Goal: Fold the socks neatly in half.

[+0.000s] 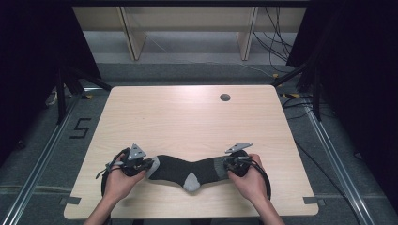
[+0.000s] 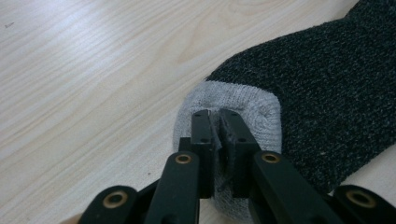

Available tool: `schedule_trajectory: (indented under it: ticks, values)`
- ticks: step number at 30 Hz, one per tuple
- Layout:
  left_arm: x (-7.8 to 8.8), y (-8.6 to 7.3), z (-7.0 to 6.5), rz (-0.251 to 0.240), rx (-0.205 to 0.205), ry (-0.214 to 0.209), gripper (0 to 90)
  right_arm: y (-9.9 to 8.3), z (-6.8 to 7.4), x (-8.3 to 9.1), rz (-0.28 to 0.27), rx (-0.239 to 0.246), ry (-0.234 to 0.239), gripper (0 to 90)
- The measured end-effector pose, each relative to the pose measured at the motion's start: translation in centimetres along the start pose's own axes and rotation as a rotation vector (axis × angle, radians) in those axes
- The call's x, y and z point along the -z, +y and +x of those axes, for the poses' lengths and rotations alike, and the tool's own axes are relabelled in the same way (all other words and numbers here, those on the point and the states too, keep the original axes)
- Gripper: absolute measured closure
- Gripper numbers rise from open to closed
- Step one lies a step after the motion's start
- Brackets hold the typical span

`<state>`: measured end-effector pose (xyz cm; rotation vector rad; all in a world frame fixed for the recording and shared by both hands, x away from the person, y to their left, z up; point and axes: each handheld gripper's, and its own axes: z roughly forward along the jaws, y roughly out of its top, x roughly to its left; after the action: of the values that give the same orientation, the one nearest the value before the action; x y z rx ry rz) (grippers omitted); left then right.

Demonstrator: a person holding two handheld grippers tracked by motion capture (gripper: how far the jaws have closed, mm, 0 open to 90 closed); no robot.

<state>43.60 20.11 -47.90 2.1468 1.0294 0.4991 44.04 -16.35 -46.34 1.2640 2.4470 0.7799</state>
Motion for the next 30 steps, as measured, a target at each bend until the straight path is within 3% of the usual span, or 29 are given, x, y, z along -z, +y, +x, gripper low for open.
schedule_trajectory:
  ticks: [2, 3, 6, 8, 9, 10, 12, 13, 14, 17, 20, 30]
  values:
    - [0.9, 0.4, -0.1, -0.041, 0.010, 0.016, 78.0, 0.1, -0.1, 0.0, 0.002, 0.022, -0.006, 81.6]
    - [1.5, 0.7, -0.2, -0.067, 0.000, 0.012, 77.8, 0.1, 0.1, 0.3, -0.003, 0.000, 0.008, 79.8]
    - [2.7, 1.6, -1.6, -0.125, -0.023, -0.034, 78.0, 0.3, 0.3, 0.9, -0.028, 0.002, 0.006, 79.1]
    - [2.5, 1.7, -2.3, -0.084, -0.081, -0.053, 78.5, 0.5, 0.3, 1.4, -0.041, 0.014, 0.009, 81.6]
    - [2.0, 1.5, -2.4, -0.061, -0.086, -0.059, 79.0, 0.5, 0.5, 1.6, -0.039, 0.002, -0.003, 82.2]
    - [1.4, 1.3, -2.2, -0.030, -0.085, -0.061, 79.6, 0.5, 0.5, 1.7, -0.034, 0.024, -0.002, 83.5]
    - [0.5, 0.7, -1.6, -0.003, -0.073, -0.060, 81.2, 0.3, 0.8, 1.8, -0.010, 0.004, 0.008, 85.0]
    - [0.4, 0.6, -1.6, -0.003, -0.066, -0.064, 81.6, 0.1, 0.8, 1.7, -0.002, 0.027, -0.008, 85.5]
    - [0.3, 0.6, -1.7, -0.008, -0.055, -0.060, 81.8, 0.0, 0.8, 1.7, 0.002, 0.027, 0.004, 85.9]
    - [0.2, 0.6, -1.7, 0.043, -0.102, -0.047, 81.9, -0.4, 0.7, 1.1, 0.022, 0.024, 0.006, 86.8]
    - [-0.5, 0.2, -1.8, 0.077, -0.113, -0.046, 82.0, -0.6, 0.7, 0.9, 0.026, 0.036, 0.003, 87.4]
    - [-0.9, -0.3, -1.3, 0.051, -0.073, -0.051, 83.2, -1.2, 0.5, 0.5, 0.010, 0.022, 0.000, 88.7]
